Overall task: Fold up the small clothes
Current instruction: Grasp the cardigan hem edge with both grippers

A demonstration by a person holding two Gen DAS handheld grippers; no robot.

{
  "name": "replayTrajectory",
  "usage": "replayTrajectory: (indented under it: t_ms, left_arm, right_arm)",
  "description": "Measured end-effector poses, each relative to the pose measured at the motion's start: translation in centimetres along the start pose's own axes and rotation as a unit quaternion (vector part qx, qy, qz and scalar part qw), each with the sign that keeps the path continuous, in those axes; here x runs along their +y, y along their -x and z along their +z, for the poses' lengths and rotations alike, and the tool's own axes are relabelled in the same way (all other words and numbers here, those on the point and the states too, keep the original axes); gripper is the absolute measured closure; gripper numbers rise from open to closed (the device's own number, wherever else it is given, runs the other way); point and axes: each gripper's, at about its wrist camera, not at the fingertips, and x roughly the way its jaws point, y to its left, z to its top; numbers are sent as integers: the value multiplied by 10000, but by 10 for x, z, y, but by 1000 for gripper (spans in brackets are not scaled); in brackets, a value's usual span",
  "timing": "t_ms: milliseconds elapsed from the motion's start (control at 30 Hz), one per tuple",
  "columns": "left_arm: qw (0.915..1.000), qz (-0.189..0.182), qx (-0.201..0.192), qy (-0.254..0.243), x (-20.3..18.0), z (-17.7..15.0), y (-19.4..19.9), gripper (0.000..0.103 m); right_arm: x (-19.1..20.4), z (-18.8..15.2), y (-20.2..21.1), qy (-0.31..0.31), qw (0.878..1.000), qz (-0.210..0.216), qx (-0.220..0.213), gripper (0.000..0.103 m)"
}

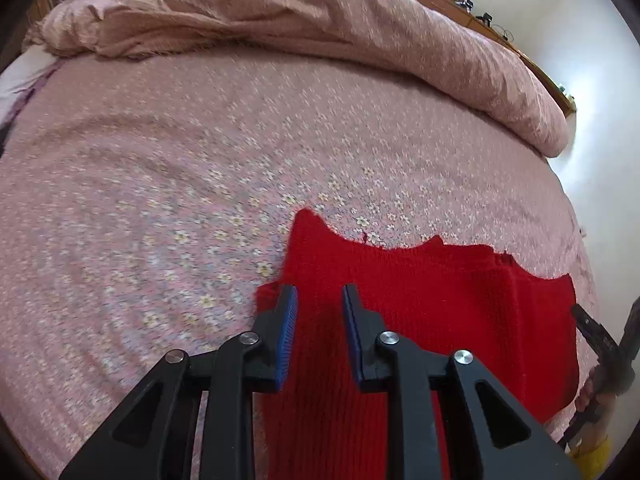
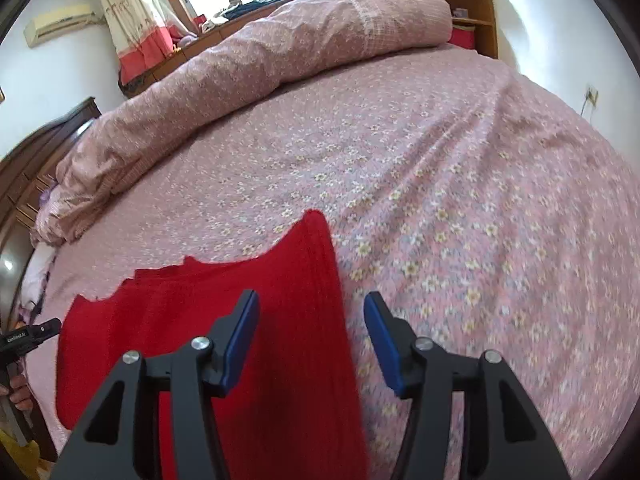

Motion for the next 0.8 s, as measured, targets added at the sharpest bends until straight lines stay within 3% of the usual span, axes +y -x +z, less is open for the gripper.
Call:
replayTrajectory:
  t_ms: [233, 300, 400, 567, 633, 800]
  left_arm:
    - [9992, -364, 161, 33, -4, 8, -21, 87]
    - [9986, -475, 209, 117, -4, 11, -26, 87]
    - [9976, -618, 255, 187, -4, 11, -34, 87]
    - [9974, -666, 206, 154, -6, 10, -39, 88]
    - [9978, -627, 152, 157, -6, 8, -39, 94]
    - [9981, -585, -49, 197, 1, 7, -26, 96]
  right_arm:
    - [0, 9, -22, 54, 9997, 128, 201, 47]
    - [1, 10, -26, 106, 9993, 257, 240, 56]
    - [3, 8, -27, 210, 9993, 247, 205, 62]
    - [5, 6, -27, 371, 9990, 200, 143, 72]
    - [6, 5, -26, 409, 9989, 205, 102, 76]
    - [10, 4, -25, 571, 9983, 118, 24, 78]
